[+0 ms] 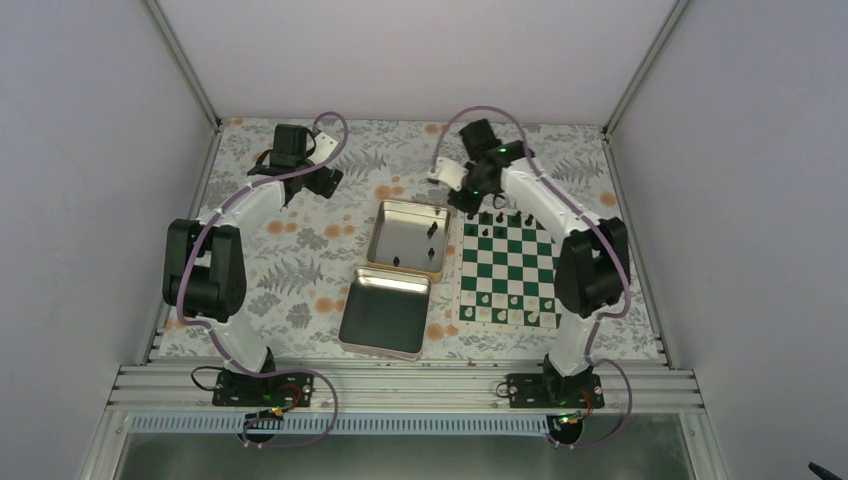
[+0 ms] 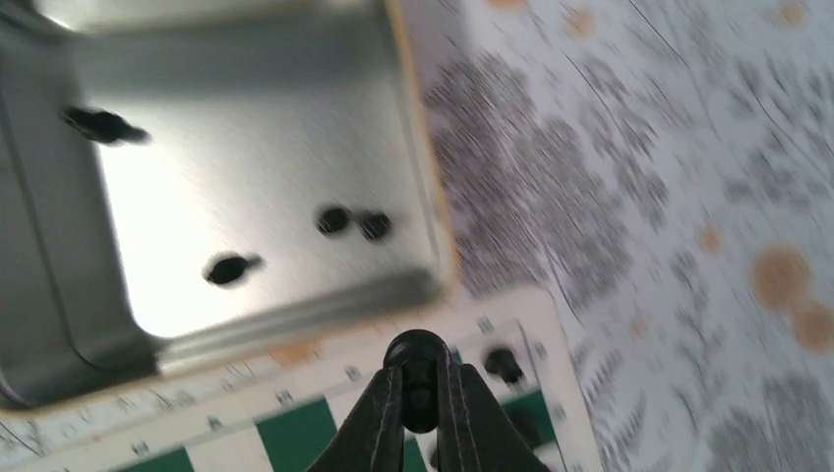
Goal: Set up the chess pieces on the board
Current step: Place the chess piece on the chessboard.
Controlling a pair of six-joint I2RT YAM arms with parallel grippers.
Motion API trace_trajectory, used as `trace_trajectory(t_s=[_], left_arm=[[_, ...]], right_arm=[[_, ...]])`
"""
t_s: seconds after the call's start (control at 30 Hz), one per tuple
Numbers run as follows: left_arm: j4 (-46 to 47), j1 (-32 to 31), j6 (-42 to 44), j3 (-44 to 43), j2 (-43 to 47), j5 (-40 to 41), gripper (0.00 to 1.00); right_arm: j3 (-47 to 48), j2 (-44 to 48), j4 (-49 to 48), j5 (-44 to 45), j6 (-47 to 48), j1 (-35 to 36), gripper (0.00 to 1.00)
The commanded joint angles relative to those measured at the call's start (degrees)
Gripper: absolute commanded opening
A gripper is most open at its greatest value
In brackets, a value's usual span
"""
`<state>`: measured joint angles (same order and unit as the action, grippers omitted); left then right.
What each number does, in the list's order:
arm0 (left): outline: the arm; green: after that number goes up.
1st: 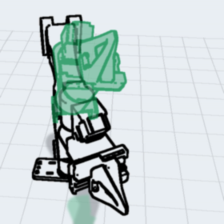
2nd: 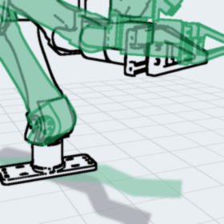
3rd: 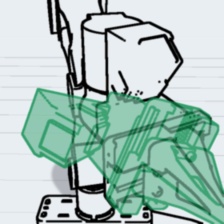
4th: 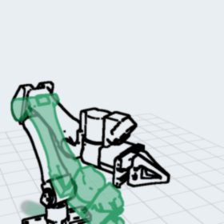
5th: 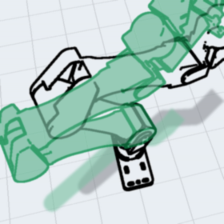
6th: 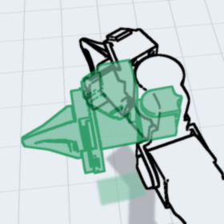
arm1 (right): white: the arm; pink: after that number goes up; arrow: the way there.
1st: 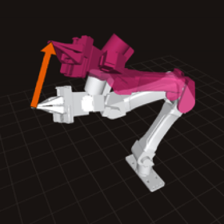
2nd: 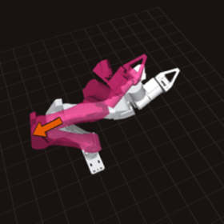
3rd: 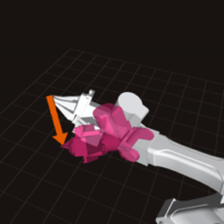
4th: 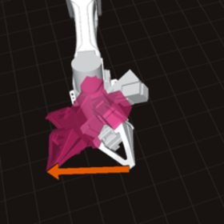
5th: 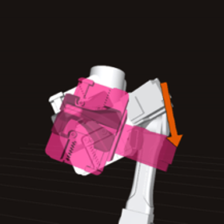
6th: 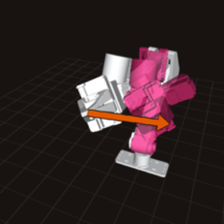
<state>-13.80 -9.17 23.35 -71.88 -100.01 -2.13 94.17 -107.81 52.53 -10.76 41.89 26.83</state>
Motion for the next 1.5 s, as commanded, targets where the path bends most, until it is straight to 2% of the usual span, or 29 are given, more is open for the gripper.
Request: trace_trajectory(t_s=[0.0,0.17,0.5,0.8,1.47], left_arm=[[0.58,-0.24,-0.09,-0.8,0.88,-0.46,1.0],[0.46,-0.54,-0.06,-1.05,0.43,-0.44,1.0],[0.33,-1.54,0.02,-1.64,-0.69,-0.06,1.0],[-0.24,-2.0,0.02,-2.12,-1.13,0.7,1.0],[-0.19,-2.11,0.11,-2.22,-1.77,1.17,1.0]], right_arm=[[-4.09,4.03,2.31,3.08,-0.08,-6.44,0.07],[-9.78,7.15,1.91,3.3,0.9,-13.37,0.08],[-19.21,8.56,-2.2,1.61,2.99,-22.62,0.09],[-21.22,4.99,-6.76,-0.92,3.92,-25.82,0.1],[-20.85,-0.12,-8.55,-2.95,4.08,-26.11,0.11]])
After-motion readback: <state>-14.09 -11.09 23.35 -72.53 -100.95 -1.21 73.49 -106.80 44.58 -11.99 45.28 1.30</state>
